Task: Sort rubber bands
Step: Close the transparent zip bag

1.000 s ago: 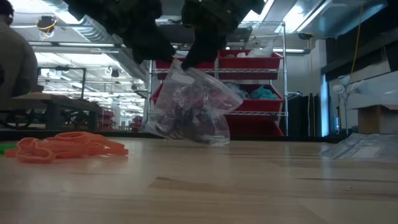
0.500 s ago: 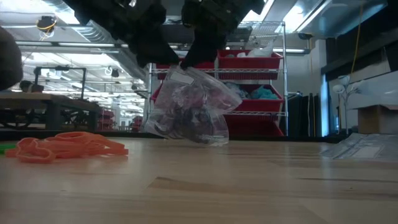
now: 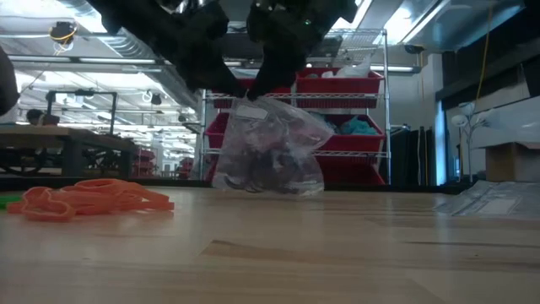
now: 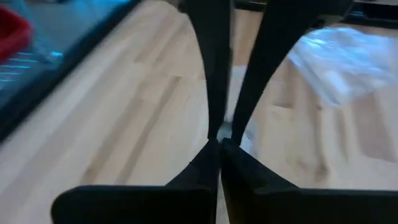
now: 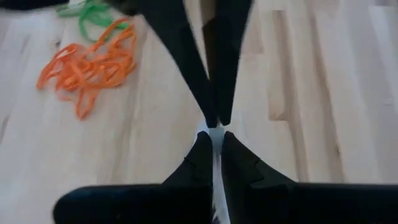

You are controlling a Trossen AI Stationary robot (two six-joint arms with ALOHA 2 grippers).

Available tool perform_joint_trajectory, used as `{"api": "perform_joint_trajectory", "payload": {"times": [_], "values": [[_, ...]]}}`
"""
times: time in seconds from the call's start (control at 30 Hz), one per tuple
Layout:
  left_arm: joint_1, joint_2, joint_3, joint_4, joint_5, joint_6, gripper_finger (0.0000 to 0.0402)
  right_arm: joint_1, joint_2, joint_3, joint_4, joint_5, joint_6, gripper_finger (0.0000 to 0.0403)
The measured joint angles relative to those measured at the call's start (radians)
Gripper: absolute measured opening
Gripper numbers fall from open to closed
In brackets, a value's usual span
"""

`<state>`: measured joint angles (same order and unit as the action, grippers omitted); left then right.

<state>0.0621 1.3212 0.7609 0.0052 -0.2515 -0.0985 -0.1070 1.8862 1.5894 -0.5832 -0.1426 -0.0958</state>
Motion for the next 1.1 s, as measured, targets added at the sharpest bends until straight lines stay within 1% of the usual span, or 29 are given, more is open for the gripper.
{"api": "perform_joint_trajectory", "payload": {"times": [0.03, 0.1, 0.17, 0.27, 0.8, 1.1], "values": [[-0.006, 0.0, 0.0, 0.004, -0.04, -0.004, 0.0001, 0.0, 0.0, 0.0, 0.003, 0.012, 0.013, 0.0008], [-0.008, -0.002, 0.0, 0.005, -0.087, -0.021, 0.0001, -0.001, 0.0, 0.001, 0.008, 0.041, 0.04, 0.0008], [-0.011, -0.003, 0.0, -0.005, -0.119, -0.032, 0.0001, -0.001, 0.0, 0.002, 0.014, 0.061, 0.065, 0.0008], [-0.019, -0.004, 0.0, -0.029, -0.153, -0.032, 0.0001, -0.001, 0.0, 0.002, 0.002, 0.06, 0.091, 0.0008], [-0.02, -0.005, -0.001, -0.09, -0.178, -0.022, 0.0, 0.003, -0.002, 0.004, -0.169, 0.064, 0.092, 0.0008], [-0.02, -0.012, -0.001, -0.133, -0.181, -0.023, 0.0, 0.003, -0.002, 0.004, -0.302, 0.066, 0.091, 0.0008]]}}
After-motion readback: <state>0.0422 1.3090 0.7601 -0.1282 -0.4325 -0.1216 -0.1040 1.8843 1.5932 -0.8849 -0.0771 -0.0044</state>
